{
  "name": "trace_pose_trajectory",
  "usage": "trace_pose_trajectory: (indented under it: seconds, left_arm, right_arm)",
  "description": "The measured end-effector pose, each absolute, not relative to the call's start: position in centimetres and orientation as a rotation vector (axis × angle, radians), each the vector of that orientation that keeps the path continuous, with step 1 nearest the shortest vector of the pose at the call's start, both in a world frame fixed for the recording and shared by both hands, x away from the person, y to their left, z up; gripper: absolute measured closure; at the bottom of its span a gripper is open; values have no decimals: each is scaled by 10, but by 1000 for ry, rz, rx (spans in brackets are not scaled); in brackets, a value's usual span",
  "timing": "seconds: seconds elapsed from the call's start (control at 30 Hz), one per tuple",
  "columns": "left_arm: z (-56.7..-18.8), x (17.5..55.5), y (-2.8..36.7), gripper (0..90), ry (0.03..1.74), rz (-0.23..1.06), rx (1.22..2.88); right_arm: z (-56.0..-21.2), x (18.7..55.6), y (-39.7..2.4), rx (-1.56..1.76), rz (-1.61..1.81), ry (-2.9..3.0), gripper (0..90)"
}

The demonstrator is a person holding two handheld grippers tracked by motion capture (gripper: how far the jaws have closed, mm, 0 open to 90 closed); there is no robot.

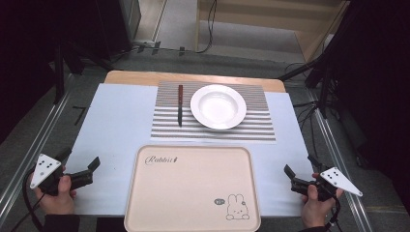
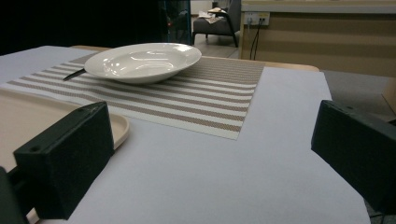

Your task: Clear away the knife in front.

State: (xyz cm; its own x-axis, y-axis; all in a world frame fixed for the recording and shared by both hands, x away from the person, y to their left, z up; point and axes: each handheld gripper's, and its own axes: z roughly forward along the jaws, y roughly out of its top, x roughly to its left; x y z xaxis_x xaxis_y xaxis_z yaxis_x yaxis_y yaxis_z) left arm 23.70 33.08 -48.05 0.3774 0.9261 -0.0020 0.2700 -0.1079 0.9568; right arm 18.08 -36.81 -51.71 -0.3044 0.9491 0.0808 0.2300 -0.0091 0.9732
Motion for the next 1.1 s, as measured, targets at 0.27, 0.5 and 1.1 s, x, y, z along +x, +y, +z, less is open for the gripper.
trace_pose_trajectory:
  seconds: [0.27, 0.5, 1.1]
  left_arm:
    - [-458, 238, 311, 0, 1052, 805, 1629]
    - [-444, 248, 301, 0, 1067, 757, 1634]
    - [-417, 308, 240, 0, 1014, 682, 1714]
  right_arm:
    - [-517, 180, -367, 1243, 1363, 1606, 0]
    - [-518, 181, -367, 1237, 1360, 1615, 0]
    - [-518, 181, -364, 1237, 1344, 1621, 0]
